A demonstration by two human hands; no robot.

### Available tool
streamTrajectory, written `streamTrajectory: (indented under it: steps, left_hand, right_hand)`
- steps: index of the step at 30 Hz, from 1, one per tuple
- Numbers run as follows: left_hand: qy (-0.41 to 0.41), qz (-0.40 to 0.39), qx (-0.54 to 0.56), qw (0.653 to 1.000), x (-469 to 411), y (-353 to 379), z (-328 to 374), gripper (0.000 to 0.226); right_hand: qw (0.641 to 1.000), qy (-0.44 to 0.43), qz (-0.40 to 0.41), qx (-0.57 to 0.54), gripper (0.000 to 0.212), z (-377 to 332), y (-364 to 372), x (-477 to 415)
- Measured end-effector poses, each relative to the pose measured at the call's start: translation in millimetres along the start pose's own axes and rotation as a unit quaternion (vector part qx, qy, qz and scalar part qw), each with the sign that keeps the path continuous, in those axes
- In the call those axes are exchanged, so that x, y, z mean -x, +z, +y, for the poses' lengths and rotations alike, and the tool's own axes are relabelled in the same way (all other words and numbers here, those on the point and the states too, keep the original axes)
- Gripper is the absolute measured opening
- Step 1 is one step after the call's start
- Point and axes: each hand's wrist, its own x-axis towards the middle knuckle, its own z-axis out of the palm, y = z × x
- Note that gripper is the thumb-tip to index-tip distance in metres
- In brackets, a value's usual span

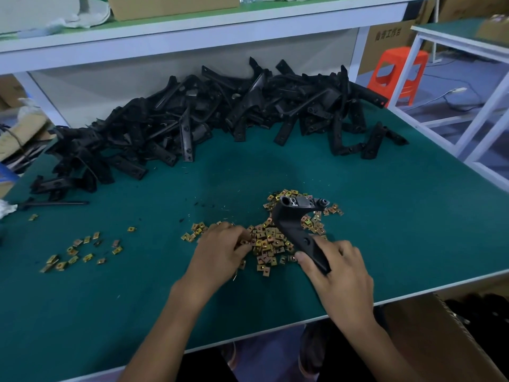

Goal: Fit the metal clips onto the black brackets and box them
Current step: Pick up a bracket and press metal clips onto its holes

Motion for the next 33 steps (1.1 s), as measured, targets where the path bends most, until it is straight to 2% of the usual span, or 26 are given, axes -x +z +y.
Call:
streamTrajectory:
  steps: [3,6,9,13,16,19,24,27,30,33]
  left_hand:
    - [-0.003,0.027,0.041,0.999,-1.7,-4.3,0.9,0.011]
    - [-0.051,0.076,0.15,0.985,-1.0,-12.8,3.9,0.007]
    - [-0.094,0.093,0.29,0.948,-2.3,-25.0,9.4,0.009]
    - [-0.1,0.091,0.402,0.905,-3.0,-40.1,14.5,0.01]
    - [-0.106,0.059,0.478,0.87,1.4,-46.8,15.5,0.017]
    - [-0.108,0.057,0.492,0.862,2.7,-48.9,18.1,0.014]
    - [-0.125,0.037,0.472,0.872,1.5,-46.7,21.3,0.015]
    - [-0.122,0.062,0.459,0.878,0.6,-45.3,20.2,0.019]
    - [-0.116,0.071,0.455,0.88,0.6,-46.6,20.0,0.011]
    - [-0.108,0.047,0.446,0.887,2.8,-46.8,20.0,0.019]
  right_hand:
    - [1.0,-0.006,-0.002,0.005,0.051,-0.3,-0.1,-0.1]
    - [1.0,-0.022,-0.011,0.018,0.051,-1.5,-1.7,1.0]
    - [0.996,-0.064,-0.046,0.049,0.049,-4.3,-2.4,3.3]
    - [0.992,-0.092,-0.053,0.063,0.049,-6.7,-3.3,3.8]
    - [0.991,-0.102,-0.055,0.063,0.049,-6.3,-2.7,4.0]
    - [0.99,-0.108,-0.056,0.064,0.053,-6.0,-1.8,3.8]
    - [0.988,-0.132,-0.054,0.065,0.053,-5.0,-2.1,4.0]
    - [0.985,-0.142,-0.055,0.075,0.054,-4.2,-1.9,4.3]
    - [0.984,-0.15,-0.053,0.079,0.053,-3.9,-1.7,3.7]
    - [0.983,-0.155,-0.048,0.082,0.052,-3.3,-1.0,3.5]
